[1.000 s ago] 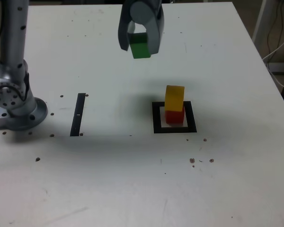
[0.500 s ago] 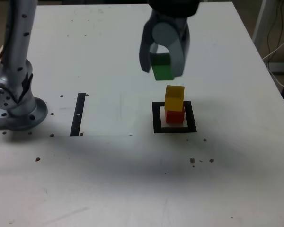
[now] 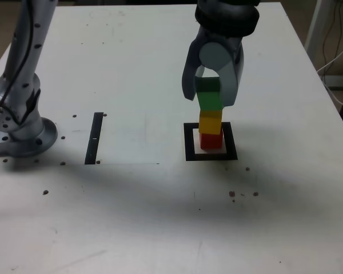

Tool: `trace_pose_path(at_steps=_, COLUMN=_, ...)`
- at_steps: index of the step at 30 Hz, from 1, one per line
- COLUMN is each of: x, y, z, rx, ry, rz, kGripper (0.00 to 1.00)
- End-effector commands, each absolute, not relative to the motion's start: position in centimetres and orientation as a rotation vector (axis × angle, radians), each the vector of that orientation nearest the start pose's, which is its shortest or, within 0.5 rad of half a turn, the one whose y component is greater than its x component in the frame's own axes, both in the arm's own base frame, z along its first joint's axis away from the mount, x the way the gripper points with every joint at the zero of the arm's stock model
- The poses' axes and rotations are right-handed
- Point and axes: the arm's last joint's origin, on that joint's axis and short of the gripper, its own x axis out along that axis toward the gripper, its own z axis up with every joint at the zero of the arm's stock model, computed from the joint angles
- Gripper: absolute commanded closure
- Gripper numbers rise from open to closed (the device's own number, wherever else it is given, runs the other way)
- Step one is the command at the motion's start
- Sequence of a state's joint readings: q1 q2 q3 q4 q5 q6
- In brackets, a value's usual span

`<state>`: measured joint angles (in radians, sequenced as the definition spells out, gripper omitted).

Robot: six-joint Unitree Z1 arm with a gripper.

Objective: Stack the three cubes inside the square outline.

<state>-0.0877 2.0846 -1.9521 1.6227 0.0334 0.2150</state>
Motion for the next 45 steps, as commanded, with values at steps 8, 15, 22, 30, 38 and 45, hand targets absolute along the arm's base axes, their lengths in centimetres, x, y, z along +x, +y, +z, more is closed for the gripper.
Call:
trace_pose_path(at_steps=8, x=37.5, y=-2.5, z=31.0, rx=0.271, ry=1.784, rz=-0.218, kGripper=0.78)
trace_pose_path(at_steps=15, x=37.9, y=-2.1, z=30.3, rx=0.271, ry=1.795, rz=-0.217, kGripper=0.7)
trace_pose_path(at_steps=22, x=38.0, y=-2.1, z=30.1, rx=0.27, ry=1.789, rz=-0.234, kGripper=0.03)
trace_pose_path(at_steps=30, x=37.7, y=-2.0, z=30.0, rx=0.268, ry=1.798, rz=-0.235, kGripper=0.01)
trace_pose_path(at_steps=38, x=36.2, y=-1.9, z=31.7, rx=0.277, ry=1.766, rz=-0.226, kGripper=0.0)
trace_pose_path(at_steps=45, x=33.8, y=-1.7, z=34.0, rx=0.284, ry=1.707, rz=-0.212, kGripper=0.0)
